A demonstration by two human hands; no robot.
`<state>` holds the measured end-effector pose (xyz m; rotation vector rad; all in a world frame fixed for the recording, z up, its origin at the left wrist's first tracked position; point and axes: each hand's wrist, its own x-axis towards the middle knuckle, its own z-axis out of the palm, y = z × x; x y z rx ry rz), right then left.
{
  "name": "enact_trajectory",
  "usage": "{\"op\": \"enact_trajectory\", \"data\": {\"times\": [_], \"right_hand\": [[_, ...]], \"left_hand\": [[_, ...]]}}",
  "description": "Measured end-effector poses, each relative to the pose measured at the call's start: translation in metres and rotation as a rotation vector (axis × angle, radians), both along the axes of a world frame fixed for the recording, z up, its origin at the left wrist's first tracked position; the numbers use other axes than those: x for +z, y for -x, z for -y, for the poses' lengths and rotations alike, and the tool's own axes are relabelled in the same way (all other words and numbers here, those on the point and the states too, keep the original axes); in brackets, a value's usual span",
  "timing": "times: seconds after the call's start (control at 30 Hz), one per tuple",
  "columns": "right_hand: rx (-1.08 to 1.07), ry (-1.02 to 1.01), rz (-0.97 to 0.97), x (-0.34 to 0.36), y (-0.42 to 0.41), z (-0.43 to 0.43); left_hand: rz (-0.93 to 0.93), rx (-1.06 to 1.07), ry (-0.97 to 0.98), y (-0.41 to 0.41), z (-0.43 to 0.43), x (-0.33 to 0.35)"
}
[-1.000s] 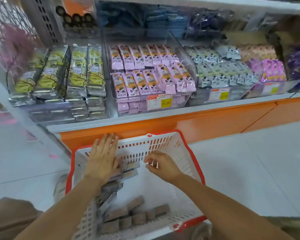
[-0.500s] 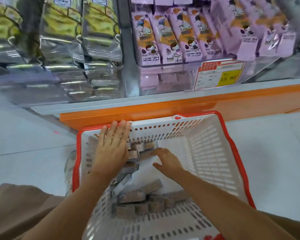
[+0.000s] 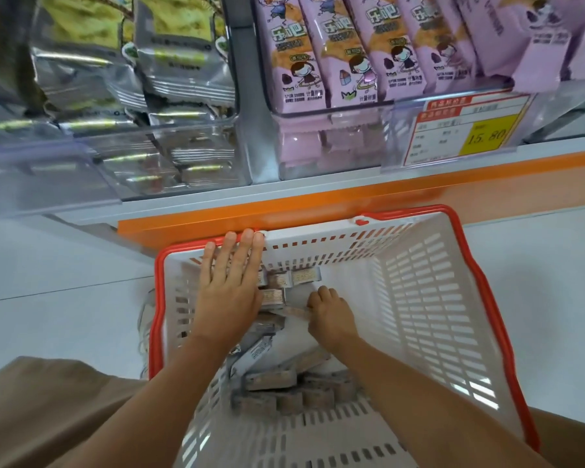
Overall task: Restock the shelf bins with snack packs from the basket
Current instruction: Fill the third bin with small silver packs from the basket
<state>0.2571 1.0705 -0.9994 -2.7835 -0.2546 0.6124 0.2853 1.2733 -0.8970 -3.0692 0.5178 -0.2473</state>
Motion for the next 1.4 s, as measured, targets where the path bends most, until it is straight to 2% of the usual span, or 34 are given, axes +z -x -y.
{"op": "enact_trajectory", "data": {"times": [0.17, 0.33, 0.5, 0.57, 0.73, 0.9, 1.0, 1.1, 1.27, 1.33, 1.4], "right_hand": [[0.023, -0.239, 0.009, 0.025, -0.008, 0.033], [-0.255, -0.484, -0.052, 0.069, -0.013, 0.057], [-0.374, -0.688, -0.025, 0.130, -0.021, 0.074], [-0.368, -0.789, -0.005, 0.158, -0.021, 0.076], [-0.379, -1.017, 0.099, 0.227, -0.010, 0.080], [-0.369, -1.161, 0.205, 0.283, 0.007, 0.091], [-0.297, -1.066, 0.266, 0.300, 0.021, 0.102], [-0.232, -0.953, 0.324, 0.309, 0.032, 0.111], [-0.239, -0.904, 0.486, 0.334, 0.034, 0.132], [-0.282, -0.888, 0.568, 0.348, 0.029, 0.147], [-0.321, -0.878, 0.671, 0.362, 0.022, 0.164]], "left_hand": [[-0.057, 0.030, -0.027, 0.002, 0.001, 0.006], [-0.178, 0.055, -0.071, 0.005, 0.006, 0.024], [-0.248, 0.070, 0.002, 0.013, 0.022, 0.063], [-0.313, 0.001, 0.125, 0.017, 0.038, 0.082], [-0.654, -0.065, 0.652, 0.030, 0.087, 0.132], [-0.660, -0.026, 1.110, 0.034, 0.117, 0.167], [-0.658, 0.009, 1.293, 0.037, 0.127, 0.193], [-0.666, -0.022, 1.322, 0.042, 0.137, 0.214], [-0.585, -0.091, 1.266, 0.042, 0.157, 0.236], [-0.413, -0.136, 1.101, 0.033, 0.160, 0.240], [-0.142, -0.161, 0.866, 0.019, 0.161, 0.243]]}}
